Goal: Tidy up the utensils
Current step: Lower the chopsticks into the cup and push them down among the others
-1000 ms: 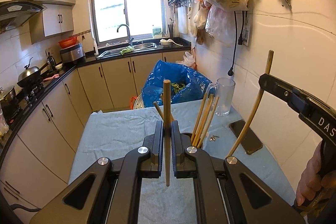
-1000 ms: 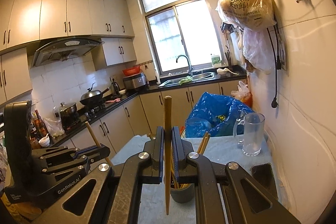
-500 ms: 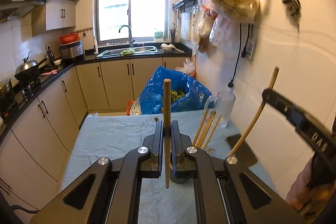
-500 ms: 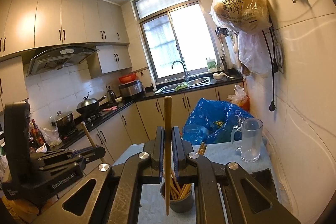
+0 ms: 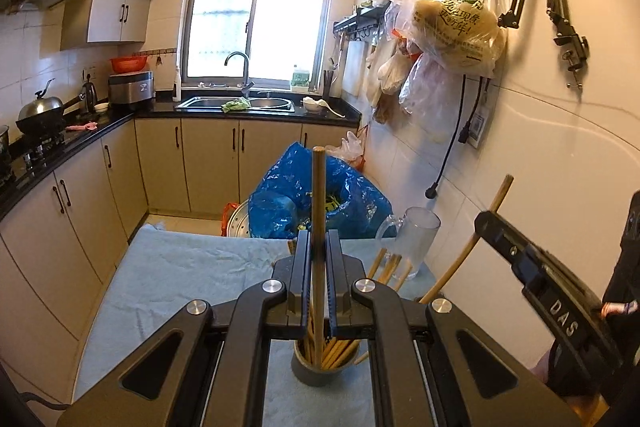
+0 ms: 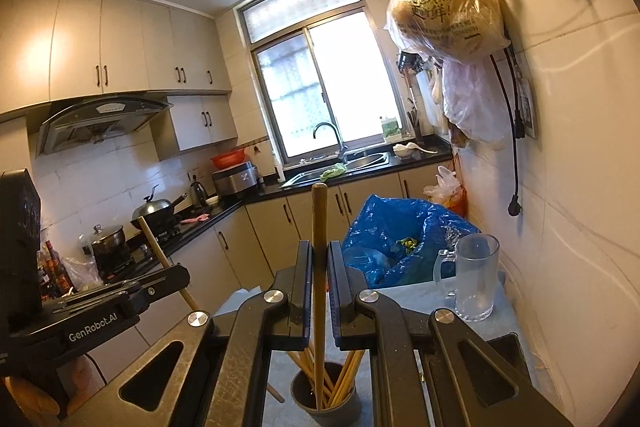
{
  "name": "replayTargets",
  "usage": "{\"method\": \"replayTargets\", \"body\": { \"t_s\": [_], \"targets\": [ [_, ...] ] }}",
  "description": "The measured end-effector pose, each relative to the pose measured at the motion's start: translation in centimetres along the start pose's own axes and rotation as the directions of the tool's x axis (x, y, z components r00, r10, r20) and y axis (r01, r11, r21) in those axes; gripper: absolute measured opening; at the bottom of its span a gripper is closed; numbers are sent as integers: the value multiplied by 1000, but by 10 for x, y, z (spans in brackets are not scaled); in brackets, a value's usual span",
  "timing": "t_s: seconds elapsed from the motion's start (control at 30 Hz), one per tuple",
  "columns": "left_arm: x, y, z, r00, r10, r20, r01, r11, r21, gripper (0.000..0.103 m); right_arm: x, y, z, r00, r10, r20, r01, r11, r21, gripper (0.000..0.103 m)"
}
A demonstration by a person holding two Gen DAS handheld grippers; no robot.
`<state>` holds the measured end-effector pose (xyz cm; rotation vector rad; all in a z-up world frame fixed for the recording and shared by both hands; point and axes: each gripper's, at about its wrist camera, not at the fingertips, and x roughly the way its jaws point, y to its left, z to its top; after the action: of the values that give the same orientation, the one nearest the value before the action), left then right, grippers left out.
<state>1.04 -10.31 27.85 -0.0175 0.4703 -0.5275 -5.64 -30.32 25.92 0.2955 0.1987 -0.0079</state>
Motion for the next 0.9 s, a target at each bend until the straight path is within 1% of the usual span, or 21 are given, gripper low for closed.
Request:
{"method": "replayTargets", "body": {
  "t_s": [0.17,0.27,0.4,0.9],
  "targets": [
    [25,0,0,1000,-7,-10,7,1000,-22,6,20,-5,-7,1000,-23,-7,23,1000,5,8],
    [45,2,-8,999,-1,-42,0,1000,-28,6,32,-11,-13,999,-27,-28,27,1000,14,8],
    [60,4,-18,997,5,-75,-7,999,-31,6,43,-19,-20,998,-27,-54,29,999,29,8],
    [82,-3,-37,994,33,-101,-31,999,22,6,69,-34,-43,992,-14,-124,23,997,74,8]
  ]
}}
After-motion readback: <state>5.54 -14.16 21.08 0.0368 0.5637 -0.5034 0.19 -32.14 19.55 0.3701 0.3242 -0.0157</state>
